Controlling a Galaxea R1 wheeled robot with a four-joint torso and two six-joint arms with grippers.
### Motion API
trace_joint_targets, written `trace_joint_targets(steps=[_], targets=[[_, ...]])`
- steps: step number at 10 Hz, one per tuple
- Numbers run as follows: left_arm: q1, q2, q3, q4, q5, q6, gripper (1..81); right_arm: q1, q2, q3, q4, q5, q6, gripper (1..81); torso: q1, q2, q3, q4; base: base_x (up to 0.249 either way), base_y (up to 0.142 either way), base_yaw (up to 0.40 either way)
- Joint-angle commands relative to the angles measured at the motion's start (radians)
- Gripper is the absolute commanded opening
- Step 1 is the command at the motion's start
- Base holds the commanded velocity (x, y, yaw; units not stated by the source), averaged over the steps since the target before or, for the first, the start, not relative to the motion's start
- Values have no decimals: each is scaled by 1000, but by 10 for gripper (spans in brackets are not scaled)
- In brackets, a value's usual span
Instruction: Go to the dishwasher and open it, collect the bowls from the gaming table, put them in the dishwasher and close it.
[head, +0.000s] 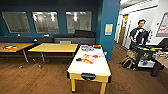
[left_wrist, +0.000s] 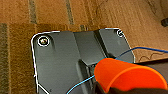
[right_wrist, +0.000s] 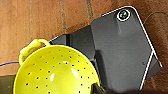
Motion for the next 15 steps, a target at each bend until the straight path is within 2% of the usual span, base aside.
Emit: trace_joint_targets(steps=[1, 9, 15], targets=[[-56, -19, 6, 11, 22, 2, 10, 49, -7, -3, -11, -19, -5, 10, 0, 0, 0, 0, 0, 0, 0], [-54, -18, 6, 16, 19, 2, 10, 52, -4, -6, -11, -30, -4, 10, 1, 0, 0, 0, 0, 0, -13], [-53, 5, -29, 17, 25, 3, 10, 52, -3, -6, -11, -30, -4, 10, 1, 0, 0, 0, 0, 0, -342]])
